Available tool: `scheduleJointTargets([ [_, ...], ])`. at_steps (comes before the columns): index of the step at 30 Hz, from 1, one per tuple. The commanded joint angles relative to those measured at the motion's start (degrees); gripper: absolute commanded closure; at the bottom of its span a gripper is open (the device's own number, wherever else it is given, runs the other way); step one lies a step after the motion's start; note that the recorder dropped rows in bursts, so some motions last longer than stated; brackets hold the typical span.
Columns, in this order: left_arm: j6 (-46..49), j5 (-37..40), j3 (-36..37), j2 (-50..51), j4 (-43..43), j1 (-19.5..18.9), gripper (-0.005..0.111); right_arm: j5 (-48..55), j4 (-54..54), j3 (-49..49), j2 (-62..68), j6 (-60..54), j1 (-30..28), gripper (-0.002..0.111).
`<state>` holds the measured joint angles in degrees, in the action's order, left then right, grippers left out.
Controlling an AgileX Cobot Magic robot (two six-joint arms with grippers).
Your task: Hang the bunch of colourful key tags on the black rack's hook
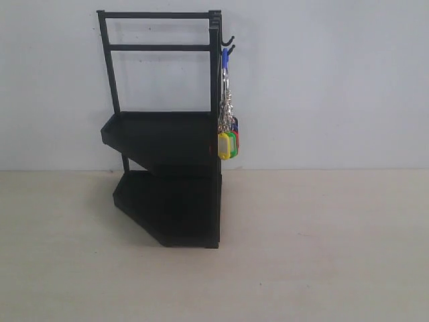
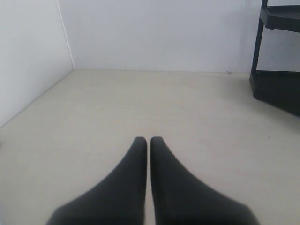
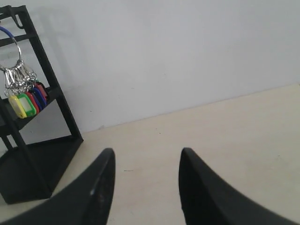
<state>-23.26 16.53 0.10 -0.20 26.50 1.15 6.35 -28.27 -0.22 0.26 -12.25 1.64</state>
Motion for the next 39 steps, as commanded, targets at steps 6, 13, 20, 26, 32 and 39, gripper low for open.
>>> scheduleJointTargets([
  [6, -0.32, -0.26, -0.1, 0.2, 0.01, 0.07, 0.102, 13.18, 27.87, 0.22, -0.26, 14.92, -0.4, 0.066],
  [13, -0.32, -0.26, -0.1, 0.2, 0.01, 0.07, 0.102, 13.17, 28.27, 0.22, -0.26, 14.74, -0.4, 0.066],
  [20, -0.32, -0.26, -0.1, 0.2, 0.01, 0.07, 0.102, 13.17, 28.27, 0.22, -0.26, 14.74, -0.4, 0.066],
  [26, -0.32, -0.26, -0.1, 0.2, 0.01, 0.07, 0.102, 11.47, 27.88, 0.22, -0.26, 14.74, -0.4, 0.066],
  [32, -0.32, -0.26, -0.1, 0.2, 0.01, 0.07, 0.102, 12.73, 28.85, 0.22, -0.26, 12.25, -0.4, 0.086],
  [39, -0.32, -0.26, -0.1, 0.2, 0.01, 0.07, 0.102, 13.22, 28.85, 0.22, -0.26, 11.48, -0.4, 0.108],
])
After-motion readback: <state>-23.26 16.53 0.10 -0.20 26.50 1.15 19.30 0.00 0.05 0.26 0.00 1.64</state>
